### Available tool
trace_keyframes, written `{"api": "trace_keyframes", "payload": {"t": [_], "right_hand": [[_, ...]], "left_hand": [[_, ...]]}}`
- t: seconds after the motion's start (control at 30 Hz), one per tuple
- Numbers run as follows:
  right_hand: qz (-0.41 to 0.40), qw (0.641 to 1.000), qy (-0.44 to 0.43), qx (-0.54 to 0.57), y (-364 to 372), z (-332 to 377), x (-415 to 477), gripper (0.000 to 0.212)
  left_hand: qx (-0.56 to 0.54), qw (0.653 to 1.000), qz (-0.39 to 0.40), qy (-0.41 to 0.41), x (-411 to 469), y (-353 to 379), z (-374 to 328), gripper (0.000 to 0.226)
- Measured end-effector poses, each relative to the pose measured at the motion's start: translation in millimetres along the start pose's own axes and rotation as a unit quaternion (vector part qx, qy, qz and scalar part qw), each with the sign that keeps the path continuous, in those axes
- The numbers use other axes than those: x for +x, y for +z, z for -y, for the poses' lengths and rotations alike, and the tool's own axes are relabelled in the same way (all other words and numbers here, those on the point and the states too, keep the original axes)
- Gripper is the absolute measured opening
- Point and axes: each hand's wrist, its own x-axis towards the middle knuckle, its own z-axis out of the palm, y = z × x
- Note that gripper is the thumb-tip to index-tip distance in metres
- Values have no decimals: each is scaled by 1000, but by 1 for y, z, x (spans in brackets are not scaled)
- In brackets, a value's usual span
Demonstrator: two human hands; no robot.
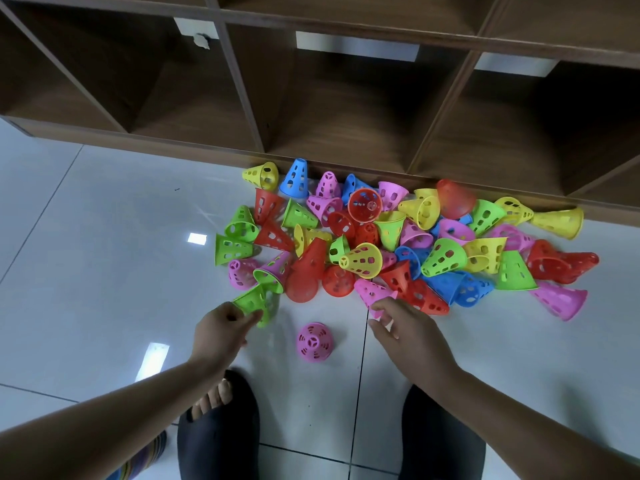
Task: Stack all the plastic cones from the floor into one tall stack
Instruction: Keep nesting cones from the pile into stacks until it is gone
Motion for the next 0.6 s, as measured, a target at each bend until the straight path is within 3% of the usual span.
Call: {"api": "trace_keyframes", "payload": {"t": [0.13, 0.23, 0.33, 0.43, 0.53, 0.6], "right_hand": [[-5, 1000, 6, -10, 0, -6, 2, 25], [-6, 1000, 10, -10, 1, -6, 4, 26], [-9, 1000, 20, -2, 1, -6, 5, 27], [-8, 1000, 27, 14, 1, -8, 3, 24], [-12, 999, 26, 44, -1, -9, -1, 7], [-15, 998, 29, 61, -5, -8, -2, 9]], "left_hand": [[-30, 994, -77, 69, 3, -12, -6, 43], [-29, 992, -56, 106, 10, -17, -8, 33], [42, 987, -58, 147, 21, -20, -3, 16], [67, 985, -54, 148, 25, -21, 1, 18], [52, 986, -52, 149, 20, -23, 2, 18], [44, 985, -46, 162, 15, -22, -1, 17]]}}
